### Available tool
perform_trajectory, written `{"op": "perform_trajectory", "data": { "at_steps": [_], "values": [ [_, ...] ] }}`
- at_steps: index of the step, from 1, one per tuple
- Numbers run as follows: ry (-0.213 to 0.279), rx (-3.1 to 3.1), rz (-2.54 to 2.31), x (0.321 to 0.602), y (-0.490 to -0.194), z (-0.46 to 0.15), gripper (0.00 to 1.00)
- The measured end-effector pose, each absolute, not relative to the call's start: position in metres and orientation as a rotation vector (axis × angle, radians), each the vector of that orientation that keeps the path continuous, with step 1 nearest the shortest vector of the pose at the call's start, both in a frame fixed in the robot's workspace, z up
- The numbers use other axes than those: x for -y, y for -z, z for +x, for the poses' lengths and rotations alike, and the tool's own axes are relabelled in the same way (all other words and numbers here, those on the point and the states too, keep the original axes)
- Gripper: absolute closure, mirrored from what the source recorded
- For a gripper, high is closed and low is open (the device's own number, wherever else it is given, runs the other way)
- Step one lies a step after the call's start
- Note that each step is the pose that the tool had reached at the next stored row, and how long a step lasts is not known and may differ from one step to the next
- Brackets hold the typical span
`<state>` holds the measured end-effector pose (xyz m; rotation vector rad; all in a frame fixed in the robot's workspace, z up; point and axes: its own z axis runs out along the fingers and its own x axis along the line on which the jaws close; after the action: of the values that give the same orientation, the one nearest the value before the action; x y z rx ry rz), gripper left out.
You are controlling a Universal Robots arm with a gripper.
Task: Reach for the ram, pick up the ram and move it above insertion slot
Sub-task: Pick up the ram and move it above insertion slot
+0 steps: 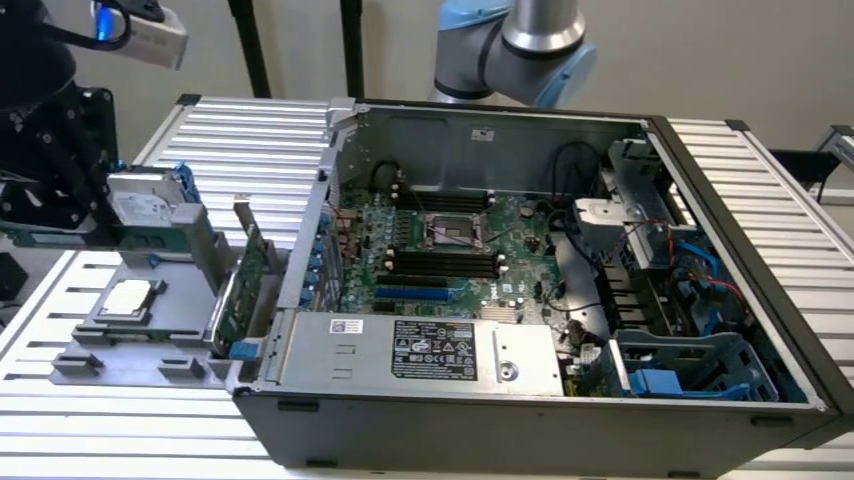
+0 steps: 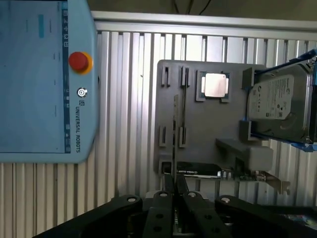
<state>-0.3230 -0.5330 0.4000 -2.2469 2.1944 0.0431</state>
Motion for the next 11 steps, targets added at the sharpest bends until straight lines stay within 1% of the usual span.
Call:
{"op": "perform_trajectory", "data": {
  "at_steps": [6,11],
  "values": [
    [-0.052,-2.198,-2.251,0.533,-0.424,-0.296,0.86],
    [-0.057,-2.200,-2.253,0.533,-0.437,-0.273,0.86]
  ]
}}
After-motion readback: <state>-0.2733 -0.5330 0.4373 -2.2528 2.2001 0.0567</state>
